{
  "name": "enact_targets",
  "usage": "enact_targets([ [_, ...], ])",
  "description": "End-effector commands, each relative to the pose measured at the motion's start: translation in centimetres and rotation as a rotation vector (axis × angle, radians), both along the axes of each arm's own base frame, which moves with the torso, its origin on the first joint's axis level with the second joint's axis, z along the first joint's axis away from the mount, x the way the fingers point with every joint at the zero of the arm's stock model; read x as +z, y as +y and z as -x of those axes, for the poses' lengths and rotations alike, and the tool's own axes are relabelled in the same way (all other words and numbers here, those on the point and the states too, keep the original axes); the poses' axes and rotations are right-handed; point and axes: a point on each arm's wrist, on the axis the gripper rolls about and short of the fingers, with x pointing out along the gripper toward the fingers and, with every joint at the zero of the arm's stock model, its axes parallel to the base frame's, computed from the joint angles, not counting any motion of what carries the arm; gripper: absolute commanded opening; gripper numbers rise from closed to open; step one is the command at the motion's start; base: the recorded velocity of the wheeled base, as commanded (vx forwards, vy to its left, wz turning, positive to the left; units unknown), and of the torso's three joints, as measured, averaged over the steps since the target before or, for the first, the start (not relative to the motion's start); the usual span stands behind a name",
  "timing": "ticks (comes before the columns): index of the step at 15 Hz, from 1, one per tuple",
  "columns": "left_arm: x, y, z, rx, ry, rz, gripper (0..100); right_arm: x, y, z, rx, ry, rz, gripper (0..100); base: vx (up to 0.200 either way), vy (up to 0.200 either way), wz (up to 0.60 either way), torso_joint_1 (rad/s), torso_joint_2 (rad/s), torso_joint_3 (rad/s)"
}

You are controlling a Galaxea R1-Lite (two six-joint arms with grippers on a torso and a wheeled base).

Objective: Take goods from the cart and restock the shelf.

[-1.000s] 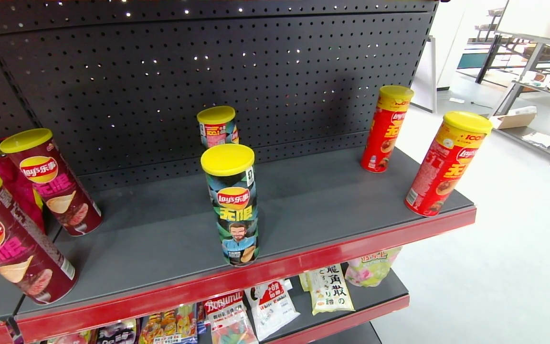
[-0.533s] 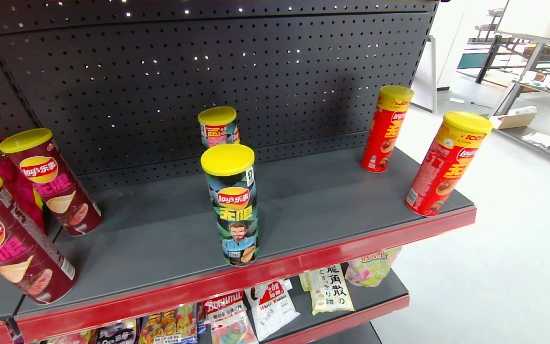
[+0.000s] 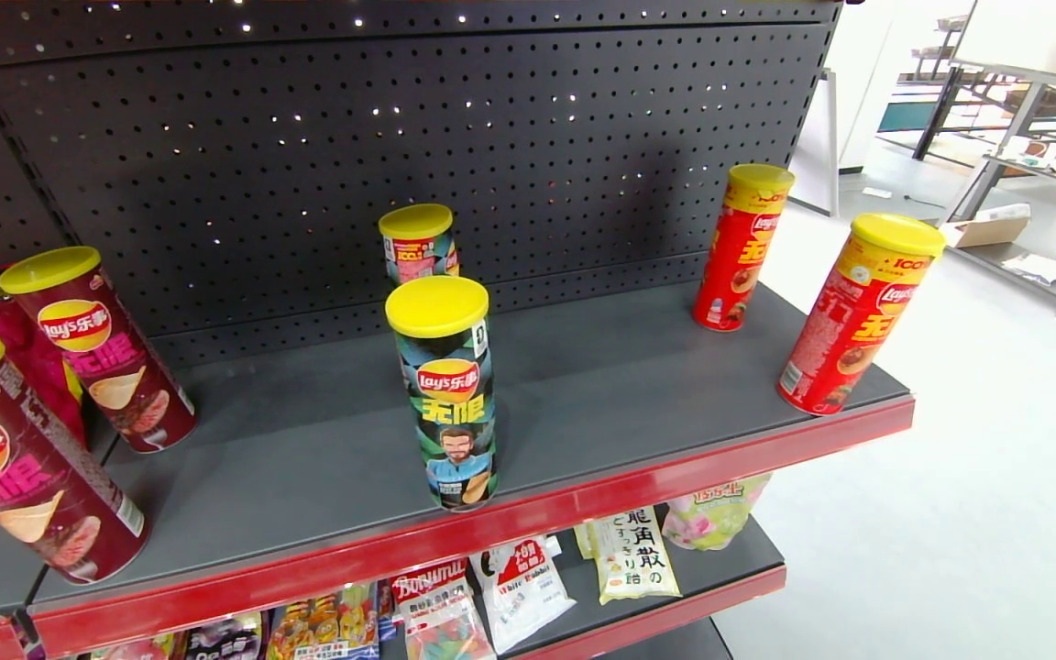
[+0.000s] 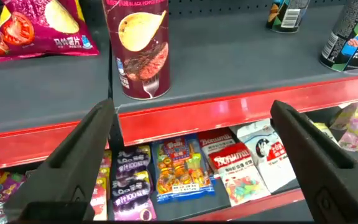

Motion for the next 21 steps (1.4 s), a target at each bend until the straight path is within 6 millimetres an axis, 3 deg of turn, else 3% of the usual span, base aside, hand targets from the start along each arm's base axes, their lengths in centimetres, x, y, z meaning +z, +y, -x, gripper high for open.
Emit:
enact_targets([
  [1,0.01,0.0,-0.01,0.0,0.001,0.0,100,0.05,0.0,0.01,0.0,-0.001,0.001,100,0.0,0.0,0.0,0.0,0.0,0.0],
  [9,0.01,0.0,-0.01,0.0,0.001,0.0,100,0.05,0.0,0.01,-0.001,-0.001,0.002,100,0.0,0.0,0.52,0.002,0.0,0.001],
  [21,0.04,0.0,-0.01,0.002,-0.002,0.0,100,0.05,0.09,0.01,0.045,-0.001,0.007,100,0.0,0.0,0.0,0.0,0.0,0.0],
])
